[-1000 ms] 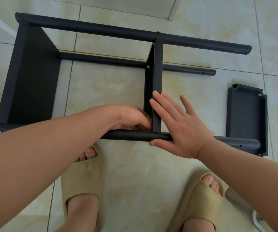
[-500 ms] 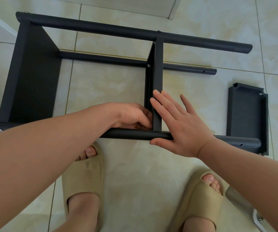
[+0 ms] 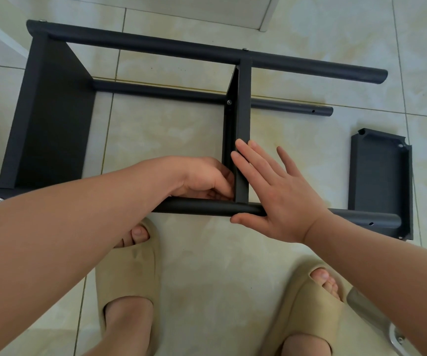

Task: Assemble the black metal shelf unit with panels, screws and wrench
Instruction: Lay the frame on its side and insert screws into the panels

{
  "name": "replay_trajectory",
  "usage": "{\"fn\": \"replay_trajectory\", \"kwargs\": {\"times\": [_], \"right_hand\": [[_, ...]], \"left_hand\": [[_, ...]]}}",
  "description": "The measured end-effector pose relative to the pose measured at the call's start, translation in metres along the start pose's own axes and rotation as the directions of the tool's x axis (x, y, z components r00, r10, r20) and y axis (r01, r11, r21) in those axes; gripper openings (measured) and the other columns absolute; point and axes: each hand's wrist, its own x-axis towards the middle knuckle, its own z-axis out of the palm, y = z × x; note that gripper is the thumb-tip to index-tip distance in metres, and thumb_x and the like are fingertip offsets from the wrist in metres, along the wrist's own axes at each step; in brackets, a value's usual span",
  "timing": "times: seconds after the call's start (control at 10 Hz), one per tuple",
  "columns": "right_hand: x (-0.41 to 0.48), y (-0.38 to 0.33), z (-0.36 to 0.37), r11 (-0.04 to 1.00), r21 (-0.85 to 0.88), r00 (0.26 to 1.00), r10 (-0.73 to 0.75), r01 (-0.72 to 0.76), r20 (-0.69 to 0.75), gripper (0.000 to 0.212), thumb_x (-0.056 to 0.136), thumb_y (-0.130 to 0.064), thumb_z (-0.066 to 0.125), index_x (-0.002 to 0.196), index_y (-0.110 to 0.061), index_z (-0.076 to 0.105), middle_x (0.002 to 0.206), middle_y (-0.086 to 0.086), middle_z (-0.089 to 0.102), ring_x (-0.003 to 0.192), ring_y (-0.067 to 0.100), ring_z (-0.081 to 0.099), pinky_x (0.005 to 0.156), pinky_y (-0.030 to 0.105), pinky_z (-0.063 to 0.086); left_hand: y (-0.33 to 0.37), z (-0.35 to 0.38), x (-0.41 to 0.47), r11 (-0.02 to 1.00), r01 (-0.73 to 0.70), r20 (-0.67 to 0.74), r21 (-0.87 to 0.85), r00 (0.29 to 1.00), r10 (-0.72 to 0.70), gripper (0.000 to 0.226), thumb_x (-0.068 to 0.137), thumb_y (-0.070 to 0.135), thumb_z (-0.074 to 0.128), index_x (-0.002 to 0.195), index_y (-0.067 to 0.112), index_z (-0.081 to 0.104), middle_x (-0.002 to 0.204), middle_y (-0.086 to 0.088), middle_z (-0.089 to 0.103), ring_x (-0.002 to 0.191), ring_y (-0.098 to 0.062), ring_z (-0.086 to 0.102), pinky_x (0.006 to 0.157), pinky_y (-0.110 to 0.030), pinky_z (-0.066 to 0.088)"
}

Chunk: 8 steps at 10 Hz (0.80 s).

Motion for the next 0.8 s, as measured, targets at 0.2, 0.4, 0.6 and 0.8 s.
{"fn": "replay_trajectory", "kwargs": {"times": [0.2,0.4,0.6,0.8], "right_hand": [[0.0004,0.0,-0.0008,1.0,0.0,1.0,0.002,-0.002,0.003,0.099,0.091,-0.079,0.033,0.161,-0.012,0.018,0.17,0.002,0.007,0.157,0.02,0.006,0.121,0.062,0.018],[0.0004,0.0003,-0.0003,1.0,-0.004,1.0,0.005,-0.004,0.005,0.099,0.091,-0.079,0.033,0.161,-0.012,0.018,0.17,0.002,0.007,0.157,0.02,0.005,0.121,0.062,0.018],[0.0012,0.0003,-0.0002,1.0,-0.001,1.0,0.005,-0.005,-0.016,0.099,0.09,-0.079,0.035,0.161,-0.011,0.02,0.17,0.003,0.009,0.157,0.022,0.008,0.119,0.063,0.021],[0.0011,0.0003,0.0001,1.0,-0.006,1.0,0.005,-0.005,-0.012,0.099,0.09,-0.079,0.034,0.161,-0.011,0.02,0.17,0.003,0.009,0.157,0.021,0.008,0.12,0.062,0.02]], "left_hand": [[-0.0009,0.0014,-0.0022,0.998,-0.052,0.022,-0.022,0.998,0.052,0.019,0.09,-0.013,0.053,0.101,0.0,0.061,0.077,-0.012,0.067,0.068,-0.021,0.068,0.065,-0.027,0.056],[-0.0028,0.0017,0.0005,0.999,0.003,-0.003,0.039,1.0,-0.003,0.011,0.089,-0.002,0.058,0.083,0.005,0.064,0.07,-0.009,0.067,0.067,-0.021,0.065,0.069,-0.031,0.051],[0.0024,0.0007,0.001,0.998,0.02,-0.036,0.054,0.999,-0.019,0.015,0.087,-0.009,0.057,0.082,0.004,0.063,0.066,-0.009,0.064,0.063,-0.019,0.064,0.067,-0.03,0.053],[0.0015,-0.0008,0.0022,0.999,0.016,-0.013,0.03,1.0,-0.015,0.018,0.088,-0.011,0.055,0.085,0.004,0.063,0.073,-0.012,0.065,0.071,-0.022,0.066,0.076,-0.033,0.055]]}}
